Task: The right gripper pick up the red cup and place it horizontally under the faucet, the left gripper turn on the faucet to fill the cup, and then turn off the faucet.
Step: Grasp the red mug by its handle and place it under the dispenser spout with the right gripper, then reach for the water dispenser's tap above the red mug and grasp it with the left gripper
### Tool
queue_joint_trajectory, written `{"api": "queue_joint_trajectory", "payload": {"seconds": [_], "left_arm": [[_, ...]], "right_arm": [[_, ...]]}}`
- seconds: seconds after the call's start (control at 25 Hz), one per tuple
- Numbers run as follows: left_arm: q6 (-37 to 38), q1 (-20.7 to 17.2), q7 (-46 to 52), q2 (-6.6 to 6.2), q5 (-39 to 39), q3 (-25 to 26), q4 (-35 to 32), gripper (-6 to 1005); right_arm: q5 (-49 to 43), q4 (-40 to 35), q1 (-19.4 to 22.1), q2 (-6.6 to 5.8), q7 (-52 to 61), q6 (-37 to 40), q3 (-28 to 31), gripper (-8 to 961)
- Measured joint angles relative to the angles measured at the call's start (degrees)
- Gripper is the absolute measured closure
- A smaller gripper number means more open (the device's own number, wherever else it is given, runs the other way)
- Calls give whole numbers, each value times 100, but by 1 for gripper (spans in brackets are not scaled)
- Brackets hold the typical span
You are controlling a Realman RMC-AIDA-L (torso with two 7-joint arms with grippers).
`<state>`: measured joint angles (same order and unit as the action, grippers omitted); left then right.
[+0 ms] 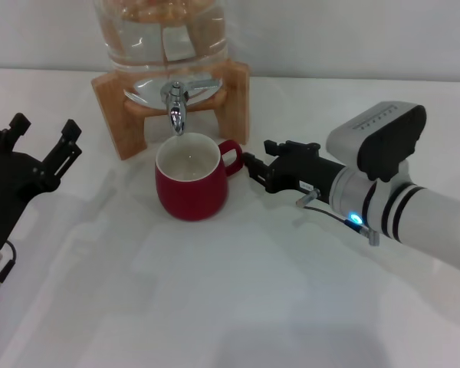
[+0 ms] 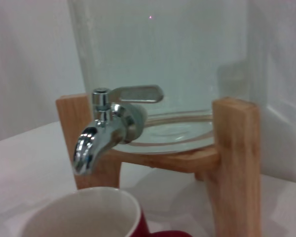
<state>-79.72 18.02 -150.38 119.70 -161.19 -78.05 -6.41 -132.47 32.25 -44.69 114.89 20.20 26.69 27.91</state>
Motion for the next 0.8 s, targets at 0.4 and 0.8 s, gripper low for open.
{"api": "queue_joint_trajectory", "payload": {"seconds": [0.4, 0.8], "left_arm": [[7, 0, -86, -8, -1, 1, -39, 108], [10, 0, -96, -8, -93, 9, -52, 108]], "right_arm": [[2, -445, 238, -3, -22, 426, 266, 498], [-91, -1166, 916, -24, -15, 2110, 278, 495]]}}
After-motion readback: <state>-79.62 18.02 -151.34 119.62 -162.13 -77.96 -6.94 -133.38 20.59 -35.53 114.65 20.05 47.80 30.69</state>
